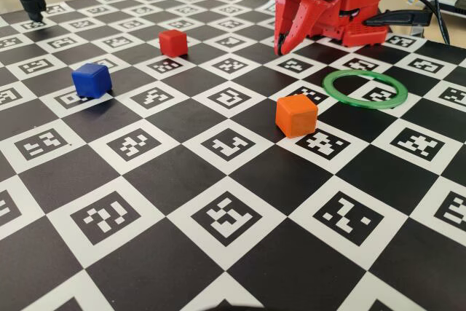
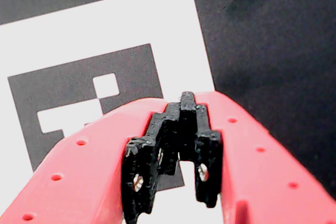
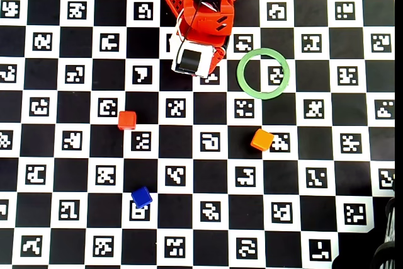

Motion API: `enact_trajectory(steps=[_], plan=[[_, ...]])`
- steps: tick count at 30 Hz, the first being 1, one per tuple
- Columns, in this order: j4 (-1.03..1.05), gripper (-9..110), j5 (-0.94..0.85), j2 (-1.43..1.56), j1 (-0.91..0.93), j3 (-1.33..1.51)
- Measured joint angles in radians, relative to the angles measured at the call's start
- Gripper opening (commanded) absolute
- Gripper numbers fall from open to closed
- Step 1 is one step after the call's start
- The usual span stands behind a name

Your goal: Grab the red cube then put it in the green circle then put the blue cube on top and finally the orange cube on top

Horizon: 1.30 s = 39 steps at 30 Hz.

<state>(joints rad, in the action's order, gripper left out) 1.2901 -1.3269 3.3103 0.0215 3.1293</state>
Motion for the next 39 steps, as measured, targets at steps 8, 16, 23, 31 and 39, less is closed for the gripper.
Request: enact_trajectory(steps=[8, 16, 23, 31, 39], plan=[[0.000, -6, 0.000, 0.000, 0.000, 0.000], [0.000, -6, 0.000, 0.000, 0.000, 0.000], [0.000, -6, 0.000, 0.000, 0.000, 0.000], [0.000, -6, -0.023, 0.000, 0.000, 0.000], [0.000, -6, -0.060, 0.000, -0.055, 0.000]])
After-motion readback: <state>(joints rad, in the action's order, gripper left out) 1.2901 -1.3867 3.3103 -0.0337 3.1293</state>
